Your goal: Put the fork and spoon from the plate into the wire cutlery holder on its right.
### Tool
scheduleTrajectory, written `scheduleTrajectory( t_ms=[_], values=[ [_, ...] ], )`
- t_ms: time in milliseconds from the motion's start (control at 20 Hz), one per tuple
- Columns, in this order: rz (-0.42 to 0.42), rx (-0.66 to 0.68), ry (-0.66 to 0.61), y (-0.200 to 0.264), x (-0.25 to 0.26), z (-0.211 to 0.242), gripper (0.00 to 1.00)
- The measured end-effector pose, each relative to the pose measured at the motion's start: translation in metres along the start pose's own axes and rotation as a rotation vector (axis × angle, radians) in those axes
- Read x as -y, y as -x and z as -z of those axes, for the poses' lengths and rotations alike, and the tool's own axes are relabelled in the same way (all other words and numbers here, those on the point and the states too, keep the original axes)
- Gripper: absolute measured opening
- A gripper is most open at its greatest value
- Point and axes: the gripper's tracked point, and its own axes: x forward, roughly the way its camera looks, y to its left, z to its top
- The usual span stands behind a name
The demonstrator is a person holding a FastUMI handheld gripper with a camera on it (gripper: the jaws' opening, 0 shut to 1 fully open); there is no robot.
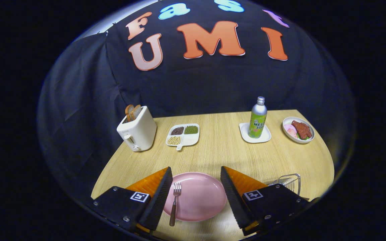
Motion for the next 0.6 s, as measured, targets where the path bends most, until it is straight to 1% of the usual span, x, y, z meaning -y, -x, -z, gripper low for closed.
scheduleTrajectory(
  t_ms=[100,250,500,600],
  values=[
    [0.025,0.048,0.013,0.001,-0.007,0.0,0.87],
    [0.031,0.061,0.02,0.0,-0.02,0.008,0.89],
    [0.031,-0.066,-0.011,-0.014,-0.034,0.051,0.89],
    [0.03,-0.123,0.002,-0.019,-0.037,0.069,0.89]
  ],
)
